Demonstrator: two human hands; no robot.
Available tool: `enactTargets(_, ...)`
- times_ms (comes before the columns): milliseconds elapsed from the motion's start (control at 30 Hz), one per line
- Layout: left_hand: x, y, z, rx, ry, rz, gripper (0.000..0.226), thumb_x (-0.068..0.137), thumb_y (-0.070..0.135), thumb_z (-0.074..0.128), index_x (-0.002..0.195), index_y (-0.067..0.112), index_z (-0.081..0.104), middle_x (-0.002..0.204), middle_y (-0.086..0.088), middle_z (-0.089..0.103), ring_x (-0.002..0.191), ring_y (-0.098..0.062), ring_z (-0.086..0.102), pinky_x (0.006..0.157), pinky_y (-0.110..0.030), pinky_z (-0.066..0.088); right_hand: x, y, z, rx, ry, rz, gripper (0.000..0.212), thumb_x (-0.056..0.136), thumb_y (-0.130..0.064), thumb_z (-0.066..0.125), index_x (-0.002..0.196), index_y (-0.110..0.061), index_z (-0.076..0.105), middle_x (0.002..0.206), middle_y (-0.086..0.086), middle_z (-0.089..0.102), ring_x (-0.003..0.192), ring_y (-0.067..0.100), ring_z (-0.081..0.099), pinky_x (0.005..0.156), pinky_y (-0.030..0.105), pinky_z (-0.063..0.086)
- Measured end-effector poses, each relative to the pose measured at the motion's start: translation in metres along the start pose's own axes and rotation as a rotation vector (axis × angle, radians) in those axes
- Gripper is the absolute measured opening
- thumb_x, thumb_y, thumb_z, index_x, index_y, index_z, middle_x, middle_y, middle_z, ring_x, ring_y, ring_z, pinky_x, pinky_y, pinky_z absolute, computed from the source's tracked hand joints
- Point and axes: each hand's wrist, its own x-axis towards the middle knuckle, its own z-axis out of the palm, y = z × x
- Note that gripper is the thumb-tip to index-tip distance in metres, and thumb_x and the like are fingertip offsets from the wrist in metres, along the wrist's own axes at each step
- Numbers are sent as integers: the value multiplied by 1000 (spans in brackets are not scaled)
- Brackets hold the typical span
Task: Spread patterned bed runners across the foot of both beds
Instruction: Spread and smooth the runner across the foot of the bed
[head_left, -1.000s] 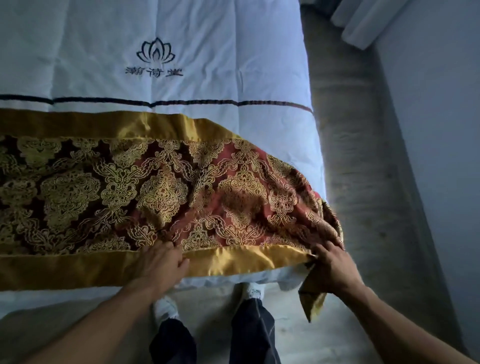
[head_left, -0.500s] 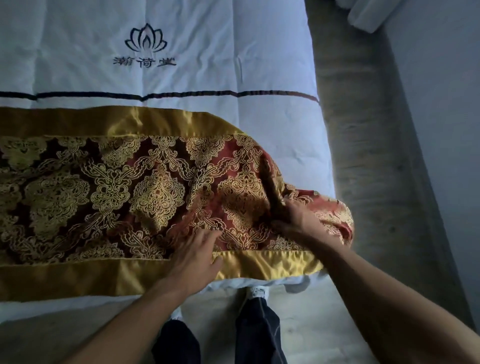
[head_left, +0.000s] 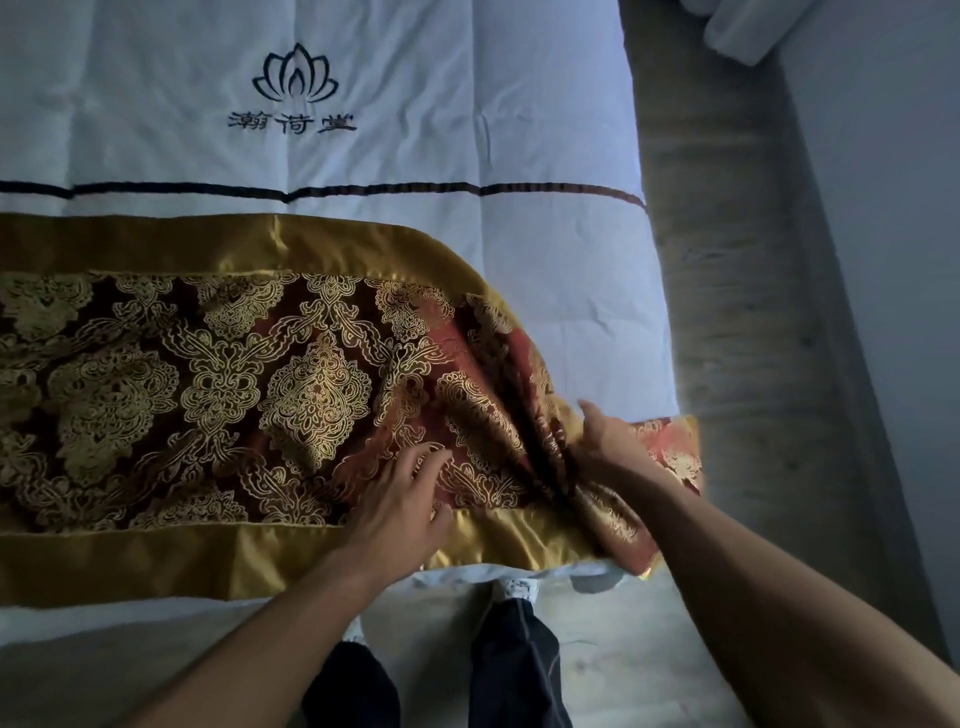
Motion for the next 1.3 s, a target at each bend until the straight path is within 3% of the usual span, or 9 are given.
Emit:
enactTargets(167,8,24,-10,2,27,46,73,99,35,53,157,43,10,165,-5,10,126,-22,53,92,-29,49,-12,0,30,-53,-95,11,25,100,-35,46,101,-16,63,101,14,73,86,31,69,77,38,54)
enactTargets(267,24,46,-12,194,136,237,78,94,33,55,156,48,11,168,-6,-7,152,-31,16,115,-42,31,-18,-1,39,-86,-86,3,24,99,-34,49,97,-16,64,95,11,74,81,29,70,76,41,58)
enactTargets(333,35,60,-9,308,101,317,75,92,35,54,157,40,18,170,-1,-8,156,-29,-5,123,-49,13,-23,-3,36,-41,42,0,24,99,-36,48,97,-15,59,93,15,72,83,34,68,71,41,53)
enactTargets(567,51,68,-9,238,-94,103,73,96,35,54,158,28,16,165,-3,25,152,-24,16,124,-52,16,-1,18,-65,536,733,240,31,88,-26,51,118,-17,47,105,20,65,104,42,61,92,44,48)
enactTargets(767,55,60,-12,186,-43,60,69,97,34,54,156,31,19,169,-5,3,155,-27,1,124,-54,12,8,35,-57,221,637,99,85,93,-30,62,160,-14,12,163,15,28,150,30,26,125,50,15)
enactTargets(900,53,47,-12,159,-25,-34,66,97,35,56,155,33,23,169,-5,-1,155,-28,4,123,-57,19,0,42,16,173,44,97,79,98,-48,54,158,-30,6,166,15,14,147,36,30,120,60,25)
enactTargets(967,51,38,-9,141,-32,-79,67,97,35,57,154,35,24,168,-4,-3,155,-29,4,123,-58,18,-4,45,47,79,-84,92,82,99,-53,49,159,-30,-1,168,15,-2,153,42,12,119,54,7)
enactTargets(1133,55,19,0,86,-81,-97,59,95,32,60,146,38,31,168,-4,2,155,-28,9,123,-56,21,-1,37,50,121,197,127,80,93,-51,63,152,-25,16,140,15,44,127,36,50,105,58,47)
enactTargets(1300,66,14,8,81,-103,-121,46,98,31,53,141,38,40,168,-2,13,155,-25,13,122,-57,20,11,37,25,231,333,110,70,97,-45,59,152,-19,26,130,11,57,115,29,60,102,52,49)
